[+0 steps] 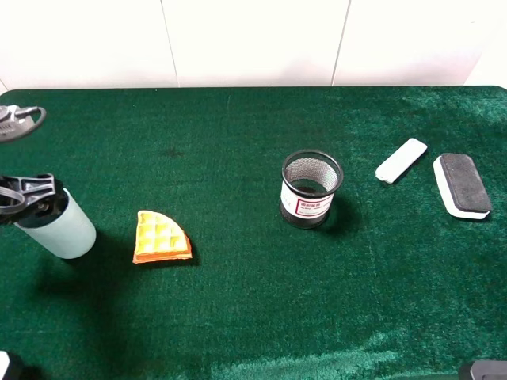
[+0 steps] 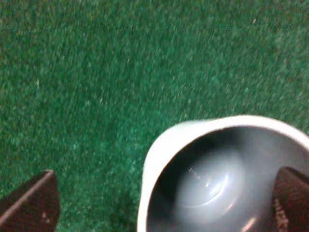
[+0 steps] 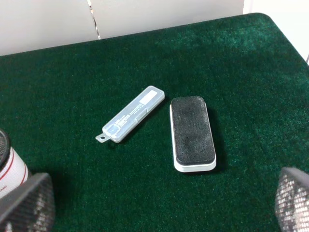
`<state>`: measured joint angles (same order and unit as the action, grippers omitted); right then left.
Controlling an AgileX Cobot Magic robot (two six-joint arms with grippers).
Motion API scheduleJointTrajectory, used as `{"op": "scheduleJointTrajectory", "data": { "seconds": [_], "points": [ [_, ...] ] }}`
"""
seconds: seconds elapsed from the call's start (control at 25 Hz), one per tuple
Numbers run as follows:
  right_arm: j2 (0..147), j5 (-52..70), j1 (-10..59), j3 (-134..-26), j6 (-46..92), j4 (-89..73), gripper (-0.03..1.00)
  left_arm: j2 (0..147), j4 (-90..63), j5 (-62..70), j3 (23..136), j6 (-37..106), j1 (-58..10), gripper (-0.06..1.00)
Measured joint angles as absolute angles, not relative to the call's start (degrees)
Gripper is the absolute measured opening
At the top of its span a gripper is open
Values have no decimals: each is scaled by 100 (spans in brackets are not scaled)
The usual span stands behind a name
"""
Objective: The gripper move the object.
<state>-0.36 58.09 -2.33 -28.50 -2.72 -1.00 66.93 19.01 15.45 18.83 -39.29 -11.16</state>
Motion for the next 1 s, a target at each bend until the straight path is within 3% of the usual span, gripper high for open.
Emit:
{"op": "scheduleJointTrajectory", "data": {
  "seconds": [0.2,0.72,1.0],
  "points": [
    [-36,5799,-233,-2850,-272,-100,70,6693,1584,1962,2261,-3746,-1116,95],
    [-36,5799,-233,-2850,-272,-100,70,6653,442,4581,3800,-2373,-1116,95],
    [-36,5799,-233,-2850,-272,-100,70,5674,437,5371,4149,-2291,-1116,95]
  ]
}}
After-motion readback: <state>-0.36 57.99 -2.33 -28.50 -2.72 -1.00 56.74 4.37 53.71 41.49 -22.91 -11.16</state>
